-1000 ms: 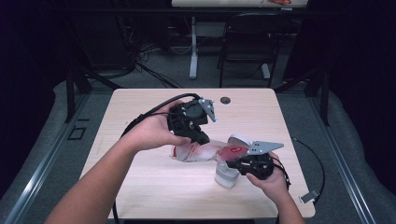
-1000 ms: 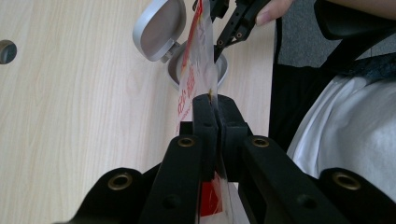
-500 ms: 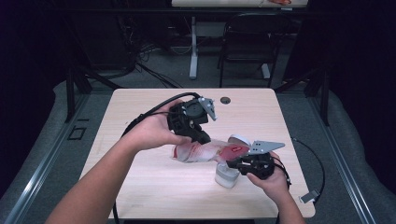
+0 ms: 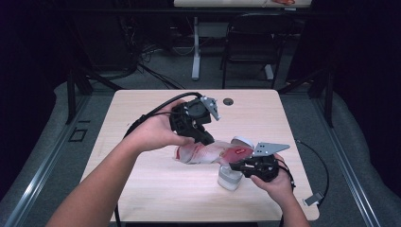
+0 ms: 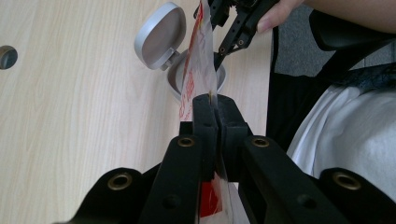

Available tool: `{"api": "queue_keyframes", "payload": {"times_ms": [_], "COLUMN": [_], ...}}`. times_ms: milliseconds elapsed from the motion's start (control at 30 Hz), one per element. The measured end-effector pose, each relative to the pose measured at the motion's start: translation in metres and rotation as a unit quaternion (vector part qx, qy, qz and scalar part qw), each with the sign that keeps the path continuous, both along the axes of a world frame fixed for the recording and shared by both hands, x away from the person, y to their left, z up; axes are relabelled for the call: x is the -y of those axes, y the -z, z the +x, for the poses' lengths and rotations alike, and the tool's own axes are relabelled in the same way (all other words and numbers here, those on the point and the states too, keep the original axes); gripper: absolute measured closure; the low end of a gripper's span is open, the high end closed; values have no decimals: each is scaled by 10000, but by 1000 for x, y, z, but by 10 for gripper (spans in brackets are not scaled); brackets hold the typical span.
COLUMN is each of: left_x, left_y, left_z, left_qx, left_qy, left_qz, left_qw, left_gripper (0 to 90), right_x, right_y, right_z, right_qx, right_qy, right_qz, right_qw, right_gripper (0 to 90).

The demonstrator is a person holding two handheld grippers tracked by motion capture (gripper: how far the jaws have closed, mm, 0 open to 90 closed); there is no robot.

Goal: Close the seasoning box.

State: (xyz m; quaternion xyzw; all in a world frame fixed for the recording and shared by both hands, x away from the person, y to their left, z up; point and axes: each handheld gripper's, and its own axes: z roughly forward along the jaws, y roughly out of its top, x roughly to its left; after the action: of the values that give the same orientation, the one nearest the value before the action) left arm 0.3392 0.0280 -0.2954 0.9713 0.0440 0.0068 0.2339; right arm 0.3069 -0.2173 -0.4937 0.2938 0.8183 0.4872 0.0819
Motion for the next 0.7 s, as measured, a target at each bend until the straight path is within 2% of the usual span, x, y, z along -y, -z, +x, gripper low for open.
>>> {"api": "queue_keyframes", "payload": {"times_ms": [700], "left_x": [4], "left_y": [3], "left_z": [0], "left_qx": [-13], "left_qy": [39], "left_qz": [-27], "left_qw": [10000], "left_gripper": [885], "right_x": [2], "right_y": [0], "right_z": [0], "right_qx": [-9], "right_qy": [21], "right_qz": [-25], "right_qw": [10000], "right_gripper": [763]}}
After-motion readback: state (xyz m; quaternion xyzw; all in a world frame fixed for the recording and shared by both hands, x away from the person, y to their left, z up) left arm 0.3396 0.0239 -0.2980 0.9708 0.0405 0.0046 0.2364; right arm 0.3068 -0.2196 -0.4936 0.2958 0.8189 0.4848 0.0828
